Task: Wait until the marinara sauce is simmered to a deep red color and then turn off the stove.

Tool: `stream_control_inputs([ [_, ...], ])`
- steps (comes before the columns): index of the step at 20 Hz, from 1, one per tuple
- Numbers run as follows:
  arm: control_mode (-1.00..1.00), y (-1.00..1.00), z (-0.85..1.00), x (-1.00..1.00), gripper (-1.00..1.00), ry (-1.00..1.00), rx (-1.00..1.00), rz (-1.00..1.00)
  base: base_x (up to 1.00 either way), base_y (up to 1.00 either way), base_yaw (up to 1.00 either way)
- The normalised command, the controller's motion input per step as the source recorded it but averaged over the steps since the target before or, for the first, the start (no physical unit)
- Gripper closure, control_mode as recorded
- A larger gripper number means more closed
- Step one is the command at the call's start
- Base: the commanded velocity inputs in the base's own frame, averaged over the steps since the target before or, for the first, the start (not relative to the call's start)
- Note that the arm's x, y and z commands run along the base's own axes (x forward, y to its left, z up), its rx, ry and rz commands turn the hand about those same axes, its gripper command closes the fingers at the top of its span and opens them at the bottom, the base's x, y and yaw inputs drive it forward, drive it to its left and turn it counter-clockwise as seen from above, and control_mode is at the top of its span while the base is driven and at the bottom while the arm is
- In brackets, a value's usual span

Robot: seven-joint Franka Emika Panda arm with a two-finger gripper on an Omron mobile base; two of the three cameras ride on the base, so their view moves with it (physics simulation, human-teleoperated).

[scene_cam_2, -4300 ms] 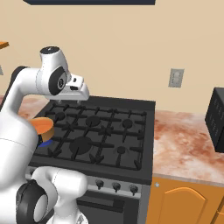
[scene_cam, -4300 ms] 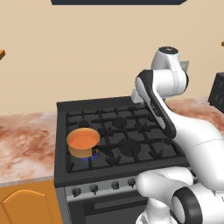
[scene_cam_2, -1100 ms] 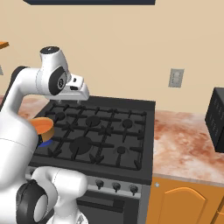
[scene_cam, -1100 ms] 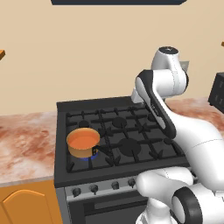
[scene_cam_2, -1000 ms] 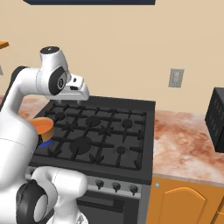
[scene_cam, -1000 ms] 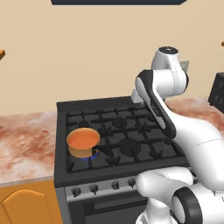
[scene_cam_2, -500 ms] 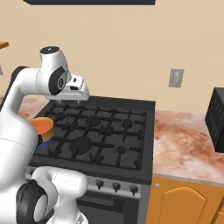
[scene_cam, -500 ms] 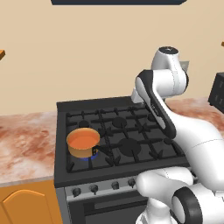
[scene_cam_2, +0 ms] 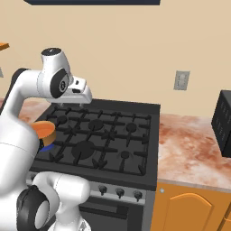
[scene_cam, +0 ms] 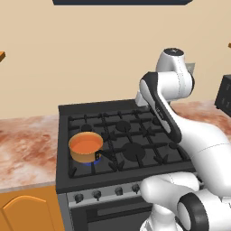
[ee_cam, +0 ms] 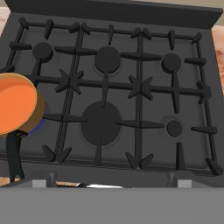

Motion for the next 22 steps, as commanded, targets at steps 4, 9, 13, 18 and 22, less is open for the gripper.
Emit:
stream_control_inputs([
  [4, -1.0, 0.0, 0.0, 0.0, -1.0, 0.0, 0.0, 0.0, 0.0, 0.0, 0.0],
  [9, -1.0, 0.0, 0.0, 0.0, -1.0, 0.0, 0.0, 0.0, 0.0, 0.0, 0.0],
  [13, -1.0, 0.0, 0.0, 0.0, -1.0, 0.0, 0.0, 0.0, 0.0, 0.0, 0.0],
  [18, -1.0, 0.0, 0.0, 0.0, -1.0, 0.0, 0.0, 0.0, 0.0, 0.0, 0.0],
  [22, -1.0, 0.0, 0.0, 0.0, -1.0, 0.0, 0.0, 0.0, 0.0, 0.0, 0.0],
])
